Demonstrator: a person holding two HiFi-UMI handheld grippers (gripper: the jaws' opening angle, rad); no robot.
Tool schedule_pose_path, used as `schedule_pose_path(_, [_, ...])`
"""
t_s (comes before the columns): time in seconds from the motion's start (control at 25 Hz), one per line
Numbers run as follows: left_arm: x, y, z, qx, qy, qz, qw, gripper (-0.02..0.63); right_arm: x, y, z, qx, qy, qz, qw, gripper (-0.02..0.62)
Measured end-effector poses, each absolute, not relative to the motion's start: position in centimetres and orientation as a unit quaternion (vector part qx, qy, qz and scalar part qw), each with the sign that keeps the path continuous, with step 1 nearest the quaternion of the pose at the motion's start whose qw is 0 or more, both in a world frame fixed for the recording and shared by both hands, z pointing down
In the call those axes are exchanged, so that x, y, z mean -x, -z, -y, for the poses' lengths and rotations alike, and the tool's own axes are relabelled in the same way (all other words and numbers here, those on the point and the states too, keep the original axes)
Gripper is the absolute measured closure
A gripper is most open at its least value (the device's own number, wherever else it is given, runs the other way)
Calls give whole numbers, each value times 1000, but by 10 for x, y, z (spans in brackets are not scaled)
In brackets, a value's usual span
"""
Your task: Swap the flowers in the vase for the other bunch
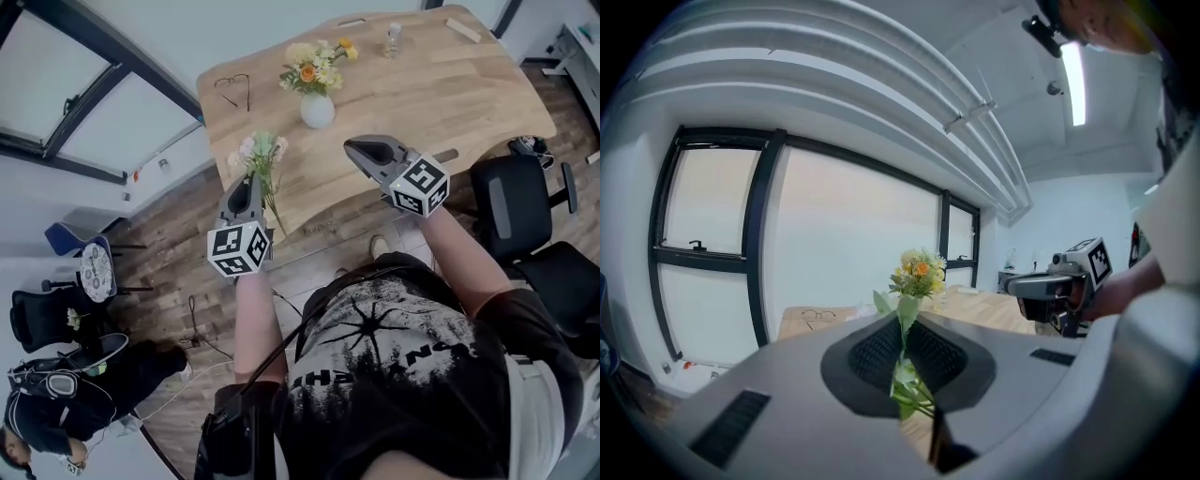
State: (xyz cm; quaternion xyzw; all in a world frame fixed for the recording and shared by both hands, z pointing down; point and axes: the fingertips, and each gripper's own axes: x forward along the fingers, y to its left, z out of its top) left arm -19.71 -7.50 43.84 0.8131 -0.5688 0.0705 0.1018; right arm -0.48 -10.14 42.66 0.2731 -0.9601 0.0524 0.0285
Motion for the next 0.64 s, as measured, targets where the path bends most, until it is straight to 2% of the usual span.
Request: schedule_pose_path(0.64, [233,-448,24,-837,-73,533,101,580,45,-432,38,-313,-45,948,36,578])
